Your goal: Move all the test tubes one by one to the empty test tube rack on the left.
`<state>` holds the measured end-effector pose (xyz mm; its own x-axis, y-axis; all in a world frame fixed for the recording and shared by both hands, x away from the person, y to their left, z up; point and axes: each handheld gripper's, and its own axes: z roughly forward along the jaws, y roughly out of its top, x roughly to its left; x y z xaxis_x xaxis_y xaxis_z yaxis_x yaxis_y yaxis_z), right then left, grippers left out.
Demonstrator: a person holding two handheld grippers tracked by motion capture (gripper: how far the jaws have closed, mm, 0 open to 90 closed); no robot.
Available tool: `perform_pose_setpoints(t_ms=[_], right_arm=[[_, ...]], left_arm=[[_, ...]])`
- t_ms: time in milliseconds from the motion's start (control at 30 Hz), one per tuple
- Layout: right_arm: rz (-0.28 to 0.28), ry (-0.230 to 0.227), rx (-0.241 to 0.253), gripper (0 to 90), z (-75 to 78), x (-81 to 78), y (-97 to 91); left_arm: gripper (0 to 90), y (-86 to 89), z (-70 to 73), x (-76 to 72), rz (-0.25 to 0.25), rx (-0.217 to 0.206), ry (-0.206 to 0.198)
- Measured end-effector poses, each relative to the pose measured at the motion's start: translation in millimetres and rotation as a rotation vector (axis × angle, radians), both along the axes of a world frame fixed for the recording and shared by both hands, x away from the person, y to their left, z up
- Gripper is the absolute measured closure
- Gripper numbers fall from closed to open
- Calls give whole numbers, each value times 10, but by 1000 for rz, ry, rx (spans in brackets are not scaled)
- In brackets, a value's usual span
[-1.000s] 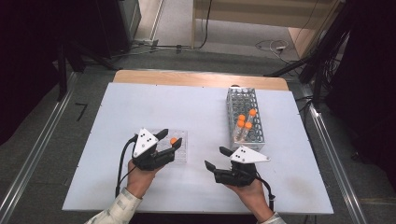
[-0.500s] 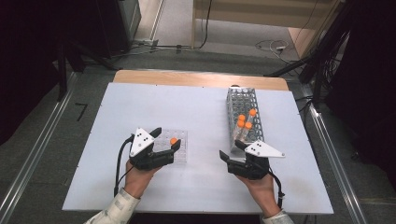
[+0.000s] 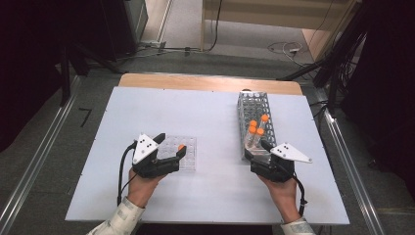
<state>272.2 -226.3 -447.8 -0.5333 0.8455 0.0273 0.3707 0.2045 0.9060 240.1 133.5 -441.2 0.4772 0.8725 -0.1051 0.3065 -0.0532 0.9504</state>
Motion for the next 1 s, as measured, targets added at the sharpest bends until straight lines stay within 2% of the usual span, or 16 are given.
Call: perform_pose_setpoints(t_ms=[33,167,233,267,300,533,933,1000], right_arm=[[-23,-11,-4,299,0,31,-25],[-53,-19,-9,345,-4,90,-52],[-74,-23,-14,420,-30,157,-79],[-74,-23,-14,420,-30,157,-79],[-81,-17,-21,473,-54,197,-92],[-99,-12,-40,577,-104,294,-99],[-115,1,-47,648,-154,397,-84],[-117,1,-47,682,-162,413,-85]], left_arm=[[180,3,1,1,-1,-1,0],[180,11,6,1,2,-6,0],[180,15,7,1,5,-7,-1],[180,17,7,2,6,-7,0],[181,20,8,2,7,-6,0],[182,36,14,-3,11,-11,-1],[183,33,11,-9,4,-9,3],[184,29,10,-11,4,-9,1]])
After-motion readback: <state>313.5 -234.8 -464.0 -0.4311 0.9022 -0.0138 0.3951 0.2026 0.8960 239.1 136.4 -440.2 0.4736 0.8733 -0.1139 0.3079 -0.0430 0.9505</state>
